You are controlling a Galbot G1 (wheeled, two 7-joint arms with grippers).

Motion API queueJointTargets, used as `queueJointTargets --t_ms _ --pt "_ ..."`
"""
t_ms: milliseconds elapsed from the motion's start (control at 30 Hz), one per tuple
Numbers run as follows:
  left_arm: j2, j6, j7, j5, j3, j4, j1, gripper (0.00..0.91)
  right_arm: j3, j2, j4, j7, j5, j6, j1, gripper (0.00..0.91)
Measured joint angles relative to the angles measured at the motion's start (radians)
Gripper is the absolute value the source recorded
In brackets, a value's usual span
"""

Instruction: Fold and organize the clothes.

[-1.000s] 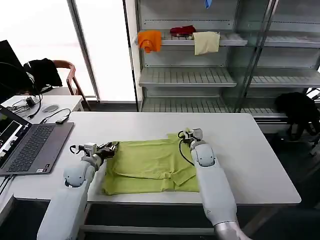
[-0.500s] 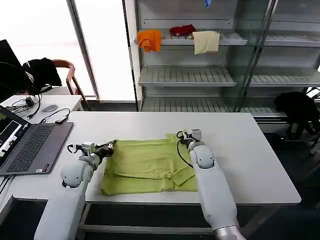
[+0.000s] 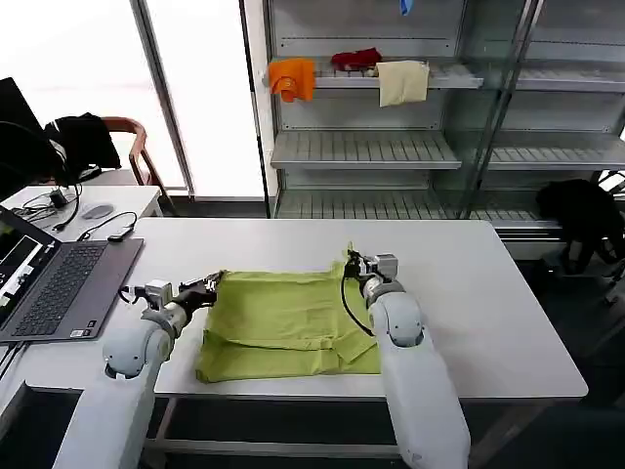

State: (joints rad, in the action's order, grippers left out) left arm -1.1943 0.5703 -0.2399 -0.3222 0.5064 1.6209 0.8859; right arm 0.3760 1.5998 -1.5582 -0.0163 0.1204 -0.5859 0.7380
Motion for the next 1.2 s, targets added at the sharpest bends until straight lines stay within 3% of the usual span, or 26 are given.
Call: queueJointTargets --t_ms 700,1200 --pt "0.031 -0.02 -0.074 -0.081 0.1 0.204 0.236 0.01 0.055 -0.115 -0.34 -0.016 0.061 0.002 0.349 0.0" --pt "0.02 -0.028 -0.088 -0.07 0.126 0.282 0.351 0.02 0.067 -0.132 -0.443 -0.022 0.065 0.005 0.468 0.0"
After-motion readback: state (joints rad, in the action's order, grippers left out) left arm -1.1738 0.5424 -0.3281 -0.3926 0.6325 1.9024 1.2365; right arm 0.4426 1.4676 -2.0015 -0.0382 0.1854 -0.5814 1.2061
